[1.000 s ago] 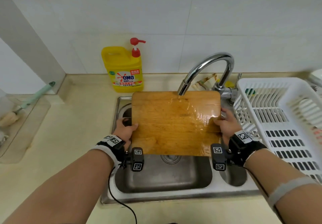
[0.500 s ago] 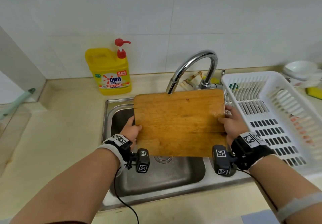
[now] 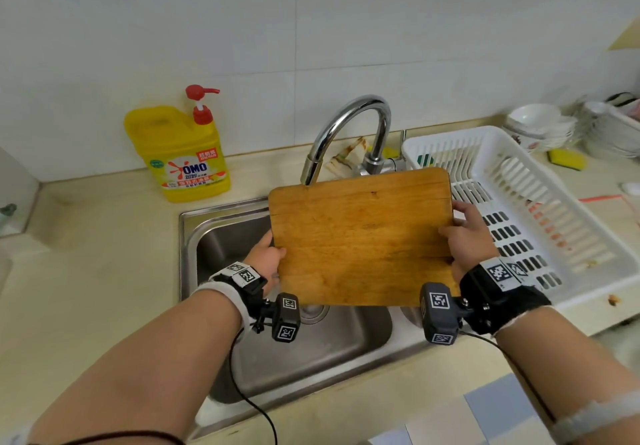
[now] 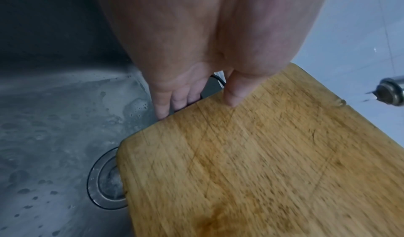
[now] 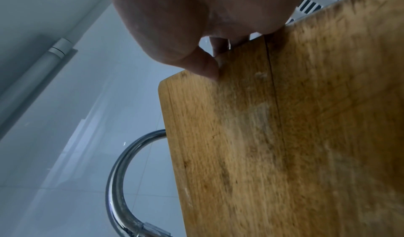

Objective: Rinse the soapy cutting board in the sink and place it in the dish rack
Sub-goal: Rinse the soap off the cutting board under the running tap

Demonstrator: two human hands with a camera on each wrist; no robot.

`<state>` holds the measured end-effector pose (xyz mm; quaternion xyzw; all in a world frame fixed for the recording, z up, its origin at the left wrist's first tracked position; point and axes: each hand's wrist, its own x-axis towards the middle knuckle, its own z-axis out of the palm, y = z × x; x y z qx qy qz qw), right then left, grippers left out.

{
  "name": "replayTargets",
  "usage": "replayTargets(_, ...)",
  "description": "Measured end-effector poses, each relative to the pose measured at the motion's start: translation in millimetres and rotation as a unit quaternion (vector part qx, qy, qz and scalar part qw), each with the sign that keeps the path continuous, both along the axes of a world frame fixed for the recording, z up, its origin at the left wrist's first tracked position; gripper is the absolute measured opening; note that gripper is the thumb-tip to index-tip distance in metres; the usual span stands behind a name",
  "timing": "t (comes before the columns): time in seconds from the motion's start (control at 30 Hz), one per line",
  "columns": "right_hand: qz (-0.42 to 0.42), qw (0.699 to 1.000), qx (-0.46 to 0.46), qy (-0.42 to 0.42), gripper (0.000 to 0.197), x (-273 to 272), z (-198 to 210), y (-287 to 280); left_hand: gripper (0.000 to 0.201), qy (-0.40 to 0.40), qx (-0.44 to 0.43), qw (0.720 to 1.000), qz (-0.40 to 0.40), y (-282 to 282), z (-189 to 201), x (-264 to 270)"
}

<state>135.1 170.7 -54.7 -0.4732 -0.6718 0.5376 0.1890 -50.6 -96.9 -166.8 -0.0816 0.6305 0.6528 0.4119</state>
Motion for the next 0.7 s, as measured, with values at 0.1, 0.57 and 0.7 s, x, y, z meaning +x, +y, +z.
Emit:
replayTargets(0.1, -0.015, 1.0, 0.01, 0.003, 0.053, 7.1, 3.3, -0.6, 0.057, -0.004, -0.009, 1.0, -0.012, 6.8, 1.8, 1.7)
replayTargets(0.57, 0.008, 1.0, -0.01, 0.005, 0.054, -5.3, -6.2, -18.8, 0.042, 0.03, -0.051, 0.998, 0.023, -20.8, 14.9, -6.4)
replayTargets(0.7, 0.033, 0.999, -0.04, 0.005, 0.054, -28.9, -16.9, -31.8, 0.032, 0.056, -0.074, 0.995, 0.045, -57.2, 16.1, -16.9)
